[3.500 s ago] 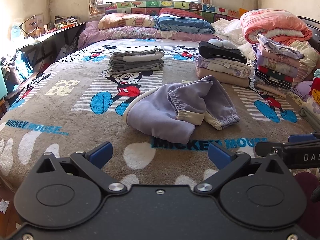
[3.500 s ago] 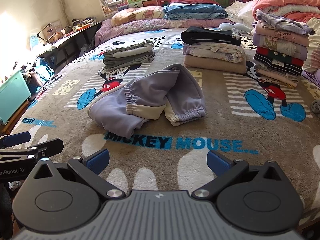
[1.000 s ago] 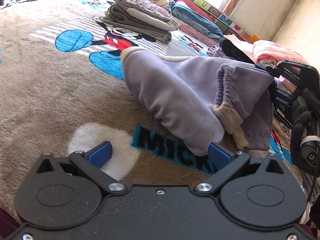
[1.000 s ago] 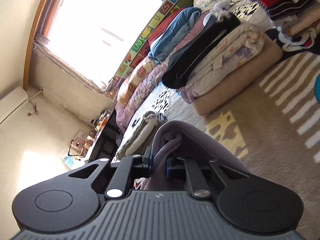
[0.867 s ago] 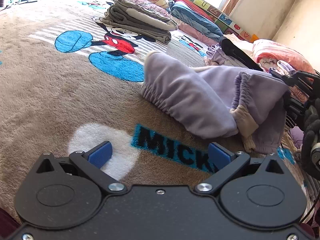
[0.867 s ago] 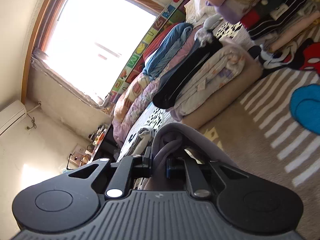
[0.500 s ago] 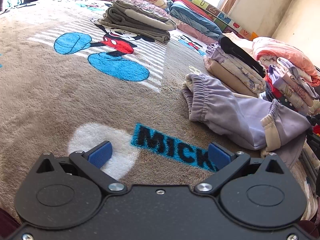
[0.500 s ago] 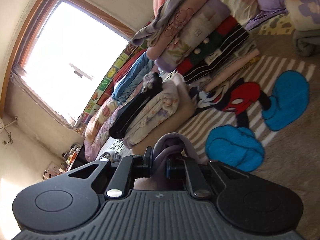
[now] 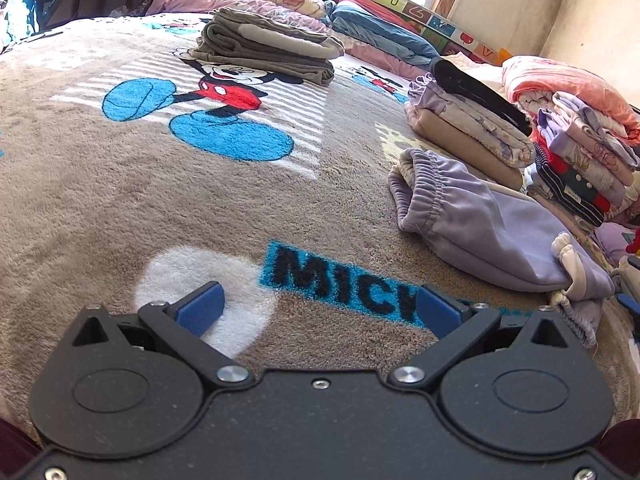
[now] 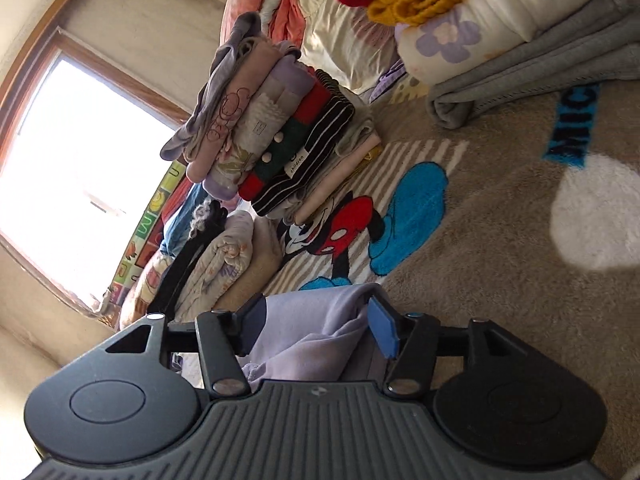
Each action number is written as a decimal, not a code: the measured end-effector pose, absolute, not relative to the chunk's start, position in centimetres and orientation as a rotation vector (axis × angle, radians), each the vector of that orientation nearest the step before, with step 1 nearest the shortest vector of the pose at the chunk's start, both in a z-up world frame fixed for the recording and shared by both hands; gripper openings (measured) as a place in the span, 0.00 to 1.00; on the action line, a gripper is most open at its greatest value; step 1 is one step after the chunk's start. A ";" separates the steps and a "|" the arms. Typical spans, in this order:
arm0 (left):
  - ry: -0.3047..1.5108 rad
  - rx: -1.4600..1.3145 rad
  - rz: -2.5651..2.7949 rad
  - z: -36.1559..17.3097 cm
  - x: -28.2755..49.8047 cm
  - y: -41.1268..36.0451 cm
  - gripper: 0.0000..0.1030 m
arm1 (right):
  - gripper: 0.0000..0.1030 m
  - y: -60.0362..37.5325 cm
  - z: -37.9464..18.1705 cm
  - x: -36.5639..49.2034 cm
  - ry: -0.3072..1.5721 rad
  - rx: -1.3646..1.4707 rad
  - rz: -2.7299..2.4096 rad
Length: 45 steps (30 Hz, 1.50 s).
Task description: Fold clothes
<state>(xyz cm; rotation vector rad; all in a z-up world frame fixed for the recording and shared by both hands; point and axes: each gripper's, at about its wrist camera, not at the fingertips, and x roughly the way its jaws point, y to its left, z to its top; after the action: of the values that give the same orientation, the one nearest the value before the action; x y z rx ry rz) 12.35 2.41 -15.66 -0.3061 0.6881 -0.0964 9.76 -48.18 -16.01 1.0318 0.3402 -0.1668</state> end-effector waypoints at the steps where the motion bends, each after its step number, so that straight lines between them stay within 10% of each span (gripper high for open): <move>1: 0.687 -0.296 -0.095 -15.7 12.3 2.3 0.99 | 0.63 -48.3 -16.3 9.2 0.333 1.054 -0.149; 10: 0.695 -0.079 -0.059 -16.5 11.7 -0.8 0.99 | 0.85 -49.5 -19.3 7.2 0.235 1.321 0.069; 32: 0.827 -0.812 -0.232 -15.4 20.3 -1.8 0.72 | 0.97 -50.4 -20.4 7.6 0.192 1.369 0.131; 39: 0.801 -0.797 -0.221 -14.1 21.7 -2.5 0.07 | 0.99 -50.1 -20.2 8.0 0.211 1.344 0.129; 45: 0.705 -0.723 -0.220 -11.1 22.1 0.4 0.05 | 0.99 -50.1 -20.2 8.0 0.212 1.343 0.130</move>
<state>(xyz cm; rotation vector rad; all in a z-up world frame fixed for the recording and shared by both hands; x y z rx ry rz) 22.13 0.37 -11.13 -0.7229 0.7046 -0.2201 8.00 -50.14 -20.21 1.3431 0.2118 0.1302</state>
